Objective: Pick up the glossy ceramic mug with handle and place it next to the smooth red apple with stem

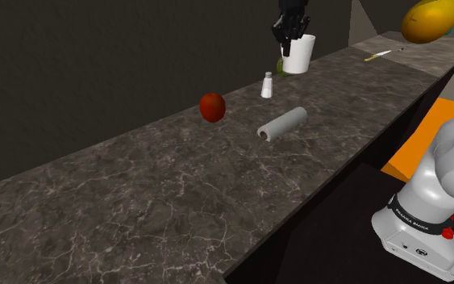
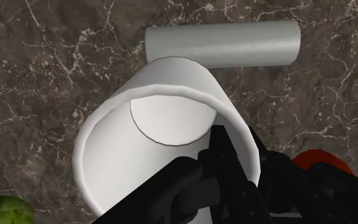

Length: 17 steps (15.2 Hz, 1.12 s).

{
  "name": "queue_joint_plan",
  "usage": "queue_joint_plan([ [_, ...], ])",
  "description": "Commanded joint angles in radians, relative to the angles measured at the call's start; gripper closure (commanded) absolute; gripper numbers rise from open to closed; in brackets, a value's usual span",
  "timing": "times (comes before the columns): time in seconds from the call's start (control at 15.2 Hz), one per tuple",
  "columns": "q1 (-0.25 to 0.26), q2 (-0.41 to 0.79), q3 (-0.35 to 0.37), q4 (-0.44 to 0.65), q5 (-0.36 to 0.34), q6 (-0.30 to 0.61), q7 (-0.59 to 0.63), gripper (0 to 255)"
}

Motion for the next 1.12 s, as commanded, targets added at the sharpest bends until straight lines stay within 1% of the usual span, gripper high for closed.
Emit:
queue_joint_plan([
  [0.0, 0.019, 0.021, 0.029, 0.020, 0.008, -0.002, 0.049, 255],
  [0.33, 0.067, 0.089, 0.099, 0.095, 0.022, -0.014, 0.166, 255],
  [0.59, 0.107, 0.162, 0.150, 0.180, 0.025, -0.030, 0.257, 255],
  [0.86, 0.152, 0.254, 0.197, 0.291, 0.018, -0.055, 0.348, 255],
  [1.06, 0.190, 0.336, 0.229, 0.396, 0.005, -0.081, 0.414, 255],
])
